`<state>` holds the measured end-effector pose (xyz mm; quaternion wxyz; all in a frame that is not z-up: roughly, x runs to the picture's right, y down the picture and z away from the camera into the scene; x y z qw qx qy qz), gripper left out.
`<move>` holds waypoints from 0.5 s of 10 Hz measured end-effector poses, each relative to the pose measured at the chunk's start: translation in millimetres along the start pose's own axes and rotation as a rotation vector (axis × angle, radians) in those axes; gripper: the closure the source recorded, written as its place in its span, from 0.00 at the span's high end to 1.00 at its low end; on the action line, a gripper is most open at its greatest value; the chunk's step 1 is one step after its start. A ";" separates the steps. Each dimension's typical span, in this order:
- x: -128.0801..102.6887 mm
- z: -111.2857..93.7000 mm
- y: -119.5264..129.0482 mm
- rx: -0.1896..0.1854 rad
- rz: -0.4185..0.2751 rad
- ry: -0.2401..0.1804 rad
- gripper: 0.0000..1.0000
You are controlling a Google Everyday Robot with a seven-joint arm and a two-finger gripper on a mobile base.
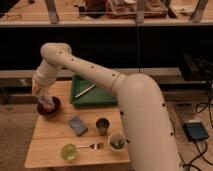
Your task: Place towel in purple bowl
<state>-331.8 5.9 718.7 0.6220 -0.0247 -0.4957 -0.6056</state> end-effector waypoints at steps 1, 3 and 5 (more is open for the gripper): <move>2.5 3.3 5.8 -0.006 0.005 0.000 0.14; 5.9 17.0 9.2 -0.017 0.006 -0.002 0.31; 4.6 32.9 9.1 -0.041 0.004 -0.002 0.54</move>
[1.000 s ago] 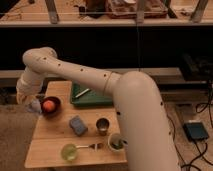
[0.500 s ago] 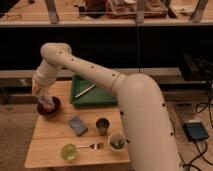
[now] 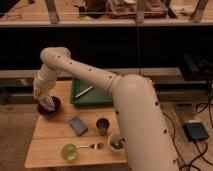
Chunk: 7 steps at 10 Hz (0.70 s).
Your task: Place towel in purple bowl
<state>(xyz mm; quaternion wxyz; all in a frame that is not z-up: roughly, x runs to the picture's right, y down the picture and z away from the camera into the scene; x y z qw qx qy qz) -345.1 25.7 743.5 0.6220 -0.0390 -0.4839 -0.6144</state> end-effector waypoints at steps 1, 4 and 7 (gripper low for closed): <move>1.4 4.6 2.5 -0.009 0.003 0.006 0.63; 13.7 23.8 13.5 -0.039 0.015 0.019 0.80; 24.9 31.3 13.4 -0.038 0.017 0.020 0.80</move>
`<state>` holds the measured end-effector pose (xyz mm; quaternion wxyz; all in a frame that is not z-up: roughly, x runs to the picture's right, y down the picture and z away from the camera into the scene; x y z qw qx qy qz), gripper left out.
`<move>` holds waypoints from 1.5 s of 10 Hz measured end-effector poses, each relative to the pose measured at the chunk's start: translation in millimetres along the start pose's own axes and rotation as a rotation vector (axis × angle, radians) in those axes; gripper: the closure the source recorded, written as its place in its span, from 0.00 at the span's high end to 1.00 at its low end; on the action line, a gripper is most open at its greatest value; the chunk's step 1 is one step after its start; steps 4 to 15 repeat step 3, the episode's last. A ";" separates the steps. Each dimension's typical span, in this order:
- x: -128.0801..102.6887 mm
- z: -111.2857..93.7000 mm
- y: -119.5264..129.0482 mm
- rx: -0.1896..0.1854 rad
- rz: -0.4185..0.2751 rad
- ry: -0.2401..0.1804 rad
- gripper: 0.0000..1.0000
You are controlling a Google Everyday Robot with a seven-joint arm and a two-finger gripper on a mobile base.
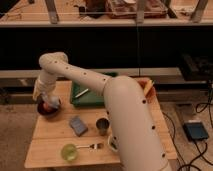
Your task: Place towel in purple bowl
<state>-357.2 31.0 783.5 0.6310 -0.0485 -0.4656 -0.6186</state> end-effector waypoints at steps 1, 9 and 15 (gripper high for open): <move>-0.1 -1.5 -5.8 0.009 -0.010 -0.008 0.80; 0.4 -10.6 -4.9 0.018 -0.014 -0.014 0.80; 0.4 -10.6 -4.9 0.018 -0.014 -0.014 0.80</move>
